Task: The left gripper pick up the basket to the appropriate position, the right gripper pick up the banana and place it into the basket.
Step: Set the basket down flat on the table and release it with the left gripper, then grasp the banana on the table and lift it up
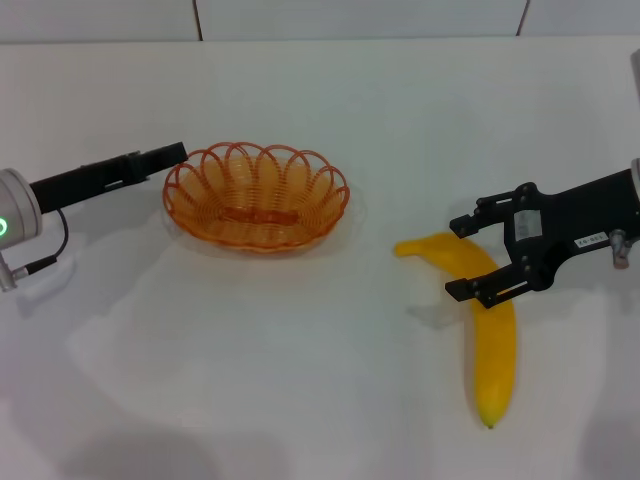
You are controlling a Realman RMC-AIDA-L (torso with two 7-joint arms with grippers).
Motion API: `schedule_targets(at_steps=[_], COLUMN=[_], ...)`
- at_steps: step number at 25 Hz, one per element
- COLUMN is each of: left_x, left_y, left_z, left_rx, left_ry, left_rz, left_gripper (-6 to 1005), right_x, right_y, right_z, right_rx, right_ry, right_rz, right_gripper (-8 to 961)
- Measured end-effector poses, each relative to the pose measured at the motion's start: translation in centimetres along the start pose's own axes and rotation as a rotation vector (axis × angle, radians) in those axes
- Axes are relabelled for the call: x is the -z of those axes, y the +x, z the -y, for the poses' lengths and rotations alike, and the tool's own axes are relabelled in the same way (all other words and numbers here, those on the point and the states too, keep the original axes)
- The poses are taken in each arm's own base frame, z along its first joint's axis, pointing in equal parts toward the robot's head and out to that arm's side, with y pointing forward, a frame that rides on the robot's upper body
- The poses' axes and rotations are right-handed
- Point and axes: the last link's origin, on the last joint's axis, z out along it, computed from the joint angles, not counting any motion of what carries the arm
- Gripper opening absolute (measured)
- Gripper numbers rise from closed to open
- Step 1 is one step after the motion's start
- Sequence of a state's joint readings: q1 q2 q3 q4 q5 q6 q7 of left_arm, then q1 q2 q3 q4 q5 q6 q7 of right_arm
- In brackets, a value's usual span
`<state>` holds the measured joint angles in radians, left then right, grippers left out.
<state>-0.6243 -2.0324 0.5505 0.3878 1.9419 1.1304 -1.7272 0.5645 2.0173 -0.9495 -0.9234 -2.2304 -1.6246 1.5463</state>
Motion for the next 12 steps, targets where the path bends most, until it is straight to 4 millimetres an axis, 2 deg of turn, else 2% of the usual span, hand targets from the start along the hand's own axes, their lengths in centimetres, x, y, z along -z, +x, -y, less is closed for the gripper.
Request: schedule_targets(at_steps=[2, 10, 12], left_x=[-0.02, 0.02, 0.06], left_y=[-0.03, 0.07, 0.16], left_z=[-0.02, -0.01, 0.0], left_rx=[-0.001, -0.037, -0.053], left_ry=[-0.001, 0.001, 0.001], left_rz=[0.002, 0.009, 0.009], left_gripper=[311, 629, 635], right_x=[0.0, 0.02, 0.02], right_y=[0.0, 0.08, 0.09], right_z=[0.0, -0.03, -0.03], right_rx=[0.0, -0.002, -0.002], right_ry=[0.0, 0.0, 0.0], right_rz=[0.0, 0.0, 0.0], right_gripper=[859, 859, 859])
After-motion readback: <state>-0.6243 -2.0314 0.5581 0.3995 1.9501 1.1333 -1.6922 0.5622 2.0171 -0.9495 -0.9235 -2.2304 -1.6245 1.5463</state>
